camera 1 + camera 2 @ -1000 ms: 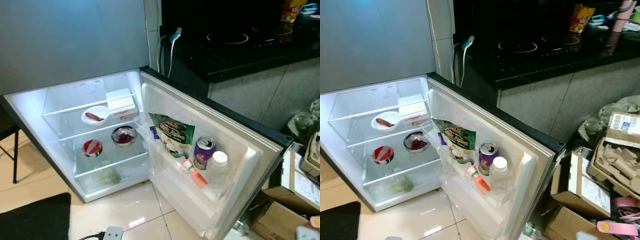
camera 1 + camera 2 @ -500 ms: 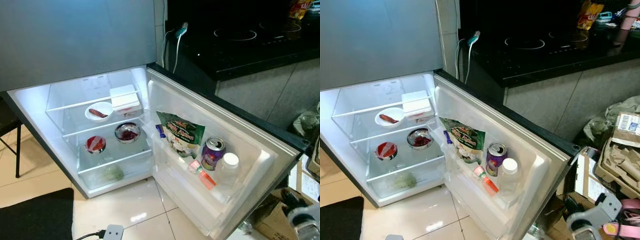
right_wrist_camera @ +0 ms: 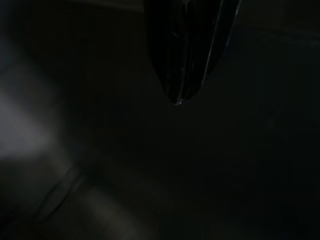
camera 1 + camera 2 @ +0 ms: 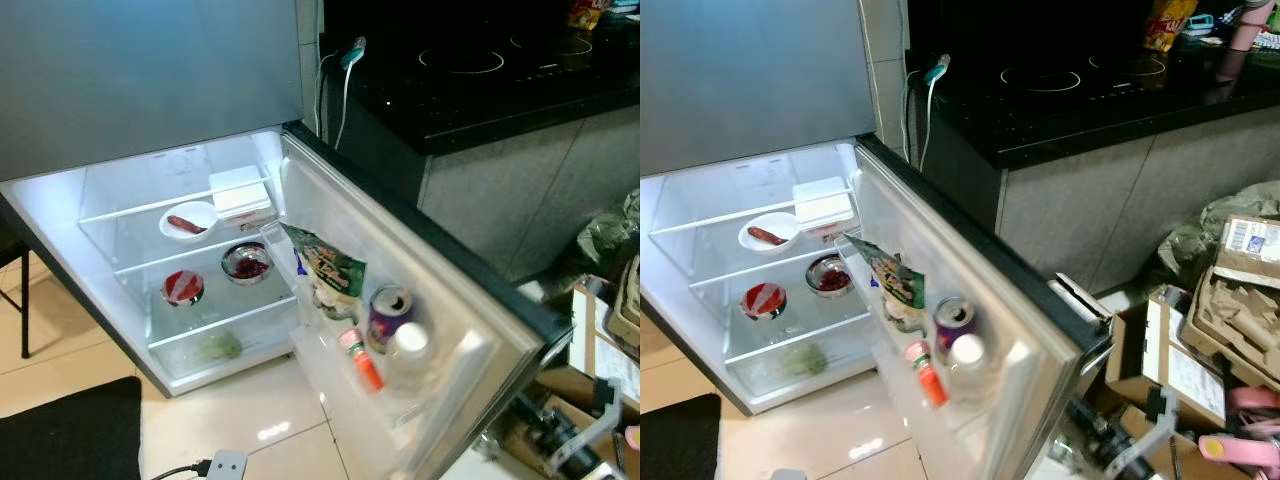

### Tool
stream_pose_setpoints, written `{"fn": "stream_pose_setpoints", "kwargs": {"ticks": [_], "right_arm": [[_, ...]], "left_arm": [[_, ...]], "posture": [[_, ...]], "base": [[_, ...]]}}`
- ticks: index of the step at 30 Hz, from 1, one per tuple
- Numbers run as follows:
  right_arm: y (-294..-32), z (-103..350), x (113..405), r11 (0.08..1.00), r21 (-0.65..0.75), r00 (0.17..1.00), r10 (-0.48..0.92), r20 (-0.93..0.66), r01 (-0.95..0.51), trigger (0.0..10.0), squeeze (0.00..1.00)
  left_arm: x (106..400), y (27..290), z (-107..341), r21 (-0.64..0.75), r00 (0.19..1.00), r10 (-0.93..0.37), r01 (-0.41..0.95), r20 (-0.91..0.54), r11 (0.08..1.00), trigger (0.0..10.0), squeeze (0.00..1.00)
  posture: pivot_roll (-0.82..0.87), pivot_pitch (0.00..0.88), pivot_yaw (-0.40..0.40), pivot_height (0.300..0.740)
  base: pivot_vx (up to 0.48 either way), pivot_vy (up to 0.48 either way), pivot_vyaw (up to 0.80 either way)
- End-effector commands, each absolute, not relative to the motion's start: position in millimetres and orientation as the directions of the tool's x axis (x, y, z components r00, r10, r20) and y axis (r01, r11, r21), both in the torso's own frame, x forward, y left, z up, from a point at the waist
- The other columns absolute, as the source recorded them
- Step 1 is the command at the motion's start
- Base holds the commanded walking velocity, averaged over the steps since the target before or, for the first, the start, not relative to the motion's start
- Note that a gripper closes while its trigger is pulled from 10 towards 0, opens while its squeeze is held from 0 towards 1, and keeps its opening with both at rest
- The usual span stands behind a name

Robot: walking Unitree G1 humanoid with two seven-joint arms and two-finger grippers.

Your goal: Restocking fridge

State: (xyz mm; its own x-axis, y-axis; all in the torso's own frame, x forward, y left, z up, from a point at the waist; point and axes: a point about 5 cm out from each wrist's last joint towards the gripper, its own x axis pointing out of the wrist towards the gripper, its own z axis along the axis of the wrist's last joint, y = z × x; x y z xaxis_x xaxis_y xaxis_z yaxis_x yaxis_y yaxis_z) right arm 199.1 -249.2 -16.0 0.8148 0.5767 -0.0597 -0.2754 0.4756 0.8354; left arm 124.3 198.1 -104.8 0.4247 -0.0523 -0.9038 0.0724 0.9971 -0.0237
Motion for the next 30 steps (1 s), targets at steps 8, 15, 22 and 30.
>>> {"fn": "stream_pose_setpoints", "kwargs": {"ticks": [8,15,22,30], "right_arm": [[-271.0,-52.8,179.6,0.810,0.539,0.788,0.171,-0.591,0.229,10.0,0.00],[-243.0,-55.2,175.1,0.745,0.666,0.781,0.398,-0.481,0.030,10.0,0.00],[-232.5,-51.8,182.1,0.708,0.704,0.776,0.469,-0.422,-0.045,10.0,0.00],[-221.4,-47.5,192.6,0.701,0.701,0.749,0.533,-0.393,-0.131,10.0,0.00]], "left_arm": [[112.4,201.0,-108.2,-0.017,0.376,-0.049,0.087,-0.925,0.996,10.0,0.00],[113.1,200.6,-108.1,-0.020,0.375,-0.051,0.086,-0.926,0.996,10.0,0.00],[112.9,200.4,-108.3,-0.020,0.372,-0.052,0.091,-0.927,0.996,10.0,0.00],[113.3,199.0,-108.4,-0.022,0.372,-0.055,0.092,-0.927,0.996,10.0,0.00]], "posture": [[-0.02,0.000,-0.010,0.740],[-0.02,0.000,-0.004,0.740],[-0.02,0.000,-0.001,0.740],[-0.02,0.000,-0.001,0.740]], "base": [[0.000,0.000,0.00],[0.000,0.000,0.26],[0.000,0.000,0.63],[0.000,0.000,0.63]]}}
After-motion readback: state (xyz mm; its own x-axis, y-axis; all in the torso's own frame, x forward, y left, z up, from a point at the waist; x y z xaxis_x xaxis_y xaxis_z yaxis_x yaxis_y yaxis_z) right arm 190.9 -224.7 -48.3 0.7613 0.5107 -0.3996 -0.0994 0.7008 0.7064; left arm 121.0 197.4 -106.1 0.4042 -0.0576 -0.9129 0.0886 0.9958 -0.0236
